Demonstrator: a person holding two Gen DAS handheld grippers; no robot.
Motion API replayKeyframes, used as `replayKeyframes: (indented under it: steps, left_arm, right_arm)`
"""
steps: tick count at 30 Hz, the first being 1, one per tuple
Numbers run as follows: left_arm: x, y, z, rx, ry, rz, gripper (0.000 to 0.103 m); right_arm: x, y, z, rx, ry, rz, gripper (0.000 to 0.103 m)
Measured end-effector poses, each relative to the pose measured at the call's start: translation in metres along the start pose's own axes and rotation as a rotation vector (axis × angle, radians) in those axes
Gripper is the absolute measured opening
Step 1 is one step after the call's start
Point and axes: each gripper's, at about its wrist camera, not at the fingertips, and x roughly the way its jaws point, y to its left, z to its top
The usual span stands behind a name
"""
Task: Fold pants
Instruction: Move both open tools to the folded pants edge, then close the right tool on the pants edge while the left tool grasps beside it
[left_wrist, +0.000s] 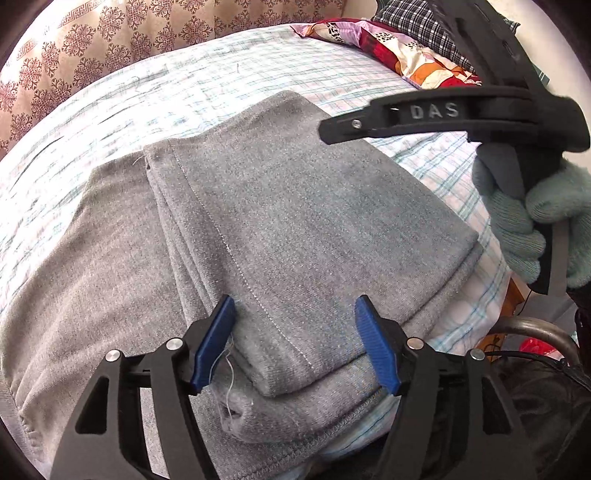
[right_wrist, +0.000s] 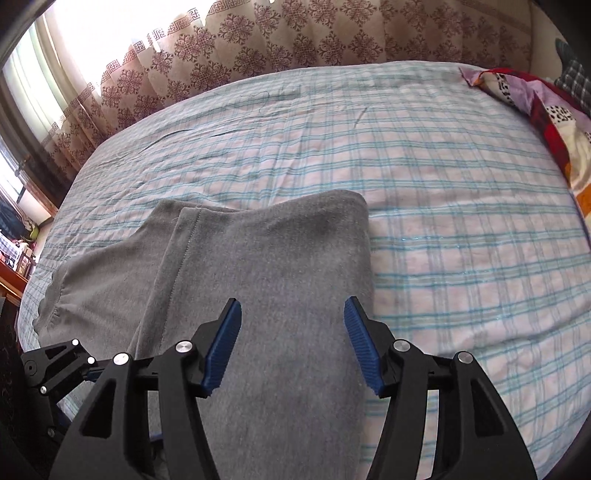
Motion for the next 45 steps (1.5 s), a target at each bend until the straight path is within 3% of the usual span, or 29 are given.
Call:
replayKeyframes:
  steps: [7,12,14,21,31,35,41,45]
  left_arm:
    - [-0.002,-0.007,0.015,0.012,0.013,0.030,0.077]
    - [-0.002,-0.004,0.028,0.007,0.005,0.058,0.080]
    - [-0.002,-0.006,0.035,0.013,0.001,0.075,0.085]
    - [0.001,-0.006,0.066,0.003,0.004,0.078,0.086]
    - [0.041,-0.013,0.125,-0.068,0.093,0.018,0.086]
    - [0.060,-0.018,0.143,-0.127,0.140,-0.027,0.092]
    - [0.092,-0.032,0.158,-0.144,0.238,-0.023,0.092]
    - [0.107,-0.033,0.165,-0.160,0.280,0.009,0.092]
  right_arm:
    - [-0.019,-0.045,-0.039,0.141,0.058,0.022,0.059]
    - [-0.023,-0.065,-0.062,0.240,0.096,0.094,0.059]
    - [-0.023,-0.069,-0.066,0.273,0.108,0.137,0.059]
    - [-0.019,-0.063,-0.073,0.305,0.138,0.239,0.059]
    - [-0.012,-0.046,-0.076,0.274,0.170,0.277,0.060]
    - [-0.010,-0.035,-0.077,0.248,0.178,0.309,0.060]
    - [-0.014,-0.017,-0.074,0.143,0.137,0.223,0.044]
    - [-0.022,0.012,-0.074,0.003,0.076,0.145,0.040]
